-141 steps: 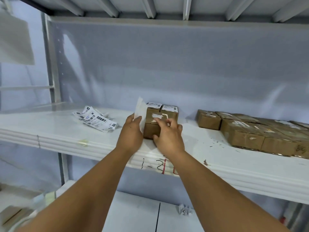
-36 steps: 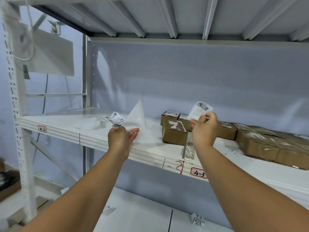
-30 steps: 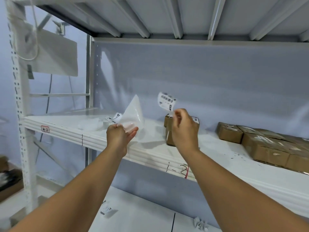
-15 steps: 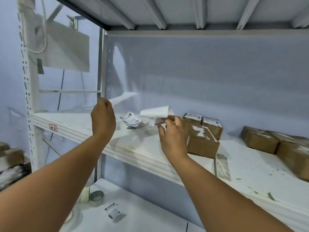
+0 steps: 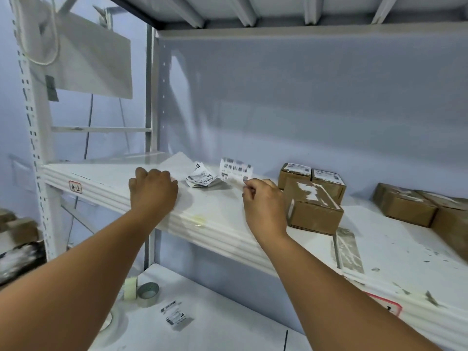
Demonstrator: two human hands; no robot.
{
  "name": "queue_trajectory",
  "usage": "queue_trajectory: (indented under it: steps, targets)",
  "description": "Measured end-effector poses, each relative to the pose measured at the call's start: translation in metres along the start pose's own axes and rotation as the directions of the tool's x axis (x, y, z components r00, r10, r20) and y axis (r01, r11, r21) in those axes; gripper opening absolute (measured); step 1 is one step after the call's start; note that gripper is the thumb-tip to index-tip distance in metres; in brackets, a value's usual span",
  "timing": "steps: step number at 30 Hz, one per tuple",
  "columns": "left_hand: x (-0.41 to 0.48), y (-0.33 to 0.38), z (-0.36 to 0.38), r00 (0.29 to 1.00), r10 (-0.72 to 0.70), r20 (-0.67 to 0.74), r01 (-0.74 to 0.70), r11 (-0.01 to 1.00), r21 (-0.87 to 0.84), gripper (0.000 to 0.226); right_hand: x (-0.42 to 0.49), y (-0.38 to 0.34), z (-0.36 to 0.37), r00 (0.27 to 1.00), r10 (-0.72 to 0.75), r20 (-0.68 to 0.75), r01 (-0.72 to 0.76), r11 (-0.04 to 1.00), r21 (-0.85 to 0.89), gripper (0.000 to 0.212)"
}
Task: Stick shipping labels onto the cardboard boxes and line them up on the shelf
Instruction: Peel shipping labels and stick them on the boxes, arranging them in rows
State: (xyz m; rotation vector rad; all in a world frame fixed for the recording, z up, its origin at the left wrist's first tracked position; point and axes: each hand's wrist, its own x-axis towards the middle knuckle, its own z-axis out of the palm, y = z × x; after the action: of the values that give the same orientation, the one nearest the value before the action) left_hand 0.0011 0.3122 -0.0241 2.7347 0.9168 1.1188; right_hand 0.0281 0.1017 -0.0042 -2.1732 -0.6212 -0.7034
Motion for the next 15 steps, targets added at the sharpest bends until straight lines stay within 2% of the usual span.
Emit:
queue_trajectory:
  steps: [2,3,4,5,7,9,11,13,15]
  targets:
    - [-0.008,0.012,-0.005,0.99,0.082,-0.118,-0.101,0.981,-0.165,0.03,-0.001,-0.001,-0.001,1.0,0.011,-0.008,-0.012,0.999,-0.033,0.025]
    - [-0.013,0.021,-0.009,0.981,0.121,-0.153,-0.162,0.942,-0.293,0.026,-0.002,-0.002,-0.003,1.0,0.022,-0.019,-0.023,0.999,-0.032,0.025]
    - [-0.021,0.034,-0.018,0.98,0.127,-0.156,-0.187,0.861,-0.473,0.02,-0.004,-0.004,-0.004,0.999,0.032,-0.036,-0.033,0.999,-0.015,0.024]
    - [-0.029,0.048,-0.028,0.987,0.113,-0.117,-0.162,0.736,-0.658,0.015,-0.005,-0.006,-0.006,0.998,0.036,-0.058,-0.036,0.999,0.007,0.023]
    - [-0.045,0.075,-0.05,0.991,0.118,0.066,0.007,0.443,-0.896,0.016,-0.01,-0.011,-0.013,0.995,0.038,-0.095,-0.035,0.999,0.028,0.024]
    - [-0.056,0.094,-0.067,0.946,0.132,0.296,0.283,0.108,-0.953,0.022,-0.017,-0.016,-0.024,0.994,0.026,-0.105,-0.024,1.0,0.017,0.025]
    - [-0.06,0.102,-0.08,0.904,0.134,0.405,0.417,-0.077,-0.906,0.019,-0.023,-0.02,-0.037,0.995,-0.001,-0.096,0.002,1.0,0.004,0.024]
    - [-0.064,0.109,-0.093,0.901,0.155,0.406,0.412,-0.012,-0.911,0.008,-0.029,-0.022,-0.053,0.998,-0.03,-0.063,0.029,0.999,-0.014,0.023]
    - [-0.068,0.115,-0.101,0.901,0.184,0.393,0.394,0.03,-0.919,0.011,-0.032,-0.018,-0.068,0.999,-0.033,0.012,0.033,0.999,-0.001,0.022]
